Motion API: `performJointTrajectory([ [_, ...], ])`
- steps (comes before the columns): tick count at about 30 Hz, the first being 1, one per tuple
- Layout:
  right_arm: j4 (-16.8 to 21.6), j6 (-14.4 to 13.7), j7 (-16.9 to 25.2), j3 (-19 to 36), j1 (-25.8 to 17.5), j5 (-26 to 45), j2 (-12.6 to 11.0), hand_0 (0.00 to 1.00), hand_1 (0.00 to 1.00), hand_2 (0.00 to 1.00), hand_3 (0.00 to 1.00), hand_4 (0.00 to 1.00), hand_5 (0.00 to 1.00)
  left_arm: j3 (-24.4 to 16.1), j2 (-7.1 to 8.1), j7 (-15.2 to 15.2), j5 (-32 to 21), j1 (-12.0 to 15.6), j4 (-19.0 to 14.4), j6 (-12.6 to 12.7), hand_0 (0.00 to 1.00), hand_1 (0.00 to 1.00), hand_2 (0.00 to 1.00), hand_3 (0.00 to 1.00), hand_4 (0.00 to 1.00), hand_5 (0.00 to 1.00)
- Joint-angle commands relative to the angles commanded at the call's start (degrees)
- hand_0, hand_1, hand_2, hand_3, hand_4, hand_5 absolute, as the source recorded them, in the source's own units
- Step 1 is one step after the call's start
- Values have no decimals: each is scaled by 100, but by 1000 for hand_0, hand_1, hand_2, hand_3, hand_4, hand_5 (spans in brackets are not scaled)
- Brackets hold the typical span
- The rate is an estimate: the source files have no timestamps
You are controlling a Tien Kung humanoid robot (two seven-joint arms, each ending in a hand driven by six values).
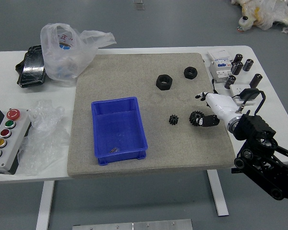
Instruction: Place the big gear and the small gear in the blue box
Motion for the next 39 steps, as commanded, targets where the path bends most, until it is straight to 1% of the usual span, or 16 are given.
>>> performJointTrajectory([
  [4,-65,13,-15,-79,17,60,14,412,675,808,850,891,333,-4,-5,-1,6,2,1,-1,726,655,659,754,744,457],
  [5,-97,15,-23,-122,26,86,25,408,654,700,826,794,226,-6,-5,0,10,3,1,-1,726,655,659,754,744,457],
  [10,-251,16,-70,-261,67,156,86,408,654,700,826,794,226,-6,-4,-4,8,2,2,2,726,655,659,754,744,457],
  [11,-290,2,-69,-290,80,174,98,396,629,589,690,541,81,-13,-4,-1,18,0,1,1,726,655,659,754,744,455],
  [16,-398,-158,2,-334,104,226,110,396,629,589,690,541,81,-4,-7,-13,20,-13,2,2,726,655,659,754,744,455],
  [17,-414,-198,28,-336,106,244,107,369,536,396,460,271,2,0,-7,-17,16,-15,1,4,726,655,659,754,744,458],
  [22,-524,-328,125,-349,117,333,94,369,536,396,460,271,2,-5,-9,-16,23,-13,-2,6,726,655,659,754,744,458],
  [23,-545,-351,148,-356,127,358,88,359,504,299,360,110,2,-5,-10,-16,22,-10,-2,7,726,655,659,754,743,455],
  [25,-557,-386,181,-378,157,389,75,359,504,299,360,110,2,-9,-12,-12,23,-8,-4,7,726,655,659,754,743,455],
  [29,-440,-469,255,-515,371,467,32,359,501,290,353,99,11,-33,-16,-1,46,-8,-8,6,726,655,659,754,744,454],
  [33,-160,-591,366,-832,789,689,56,359,501,290,353,99,11,-75,-9,25,92,-2,-13,0,726,655,659,754,744,454],
  [34,-75,-634,418,-961,928,803,104,359,501,290,353,99,11,-89,-7,36,107,3,-15,-4,726,655,659,754,744,454],
  [35,-25,-661,452,-1053,1031,872,149,390,506,297,362,107,2,-99,-6,46,118,7,-17,-6,726,655,659,754,744,455],
  [36,20,-684,486,-1142,1133,946,199,390,506,297,362,107,2,-110,-5,56,130,10,-19,-10,726,655,659,754,744,455],
  [39,152,-771,681,-1460,1490,1241,469,390,506,297,362,107,2,-145,-12,85,169,16,-26,-18,726,655,659,754,744,455],
])
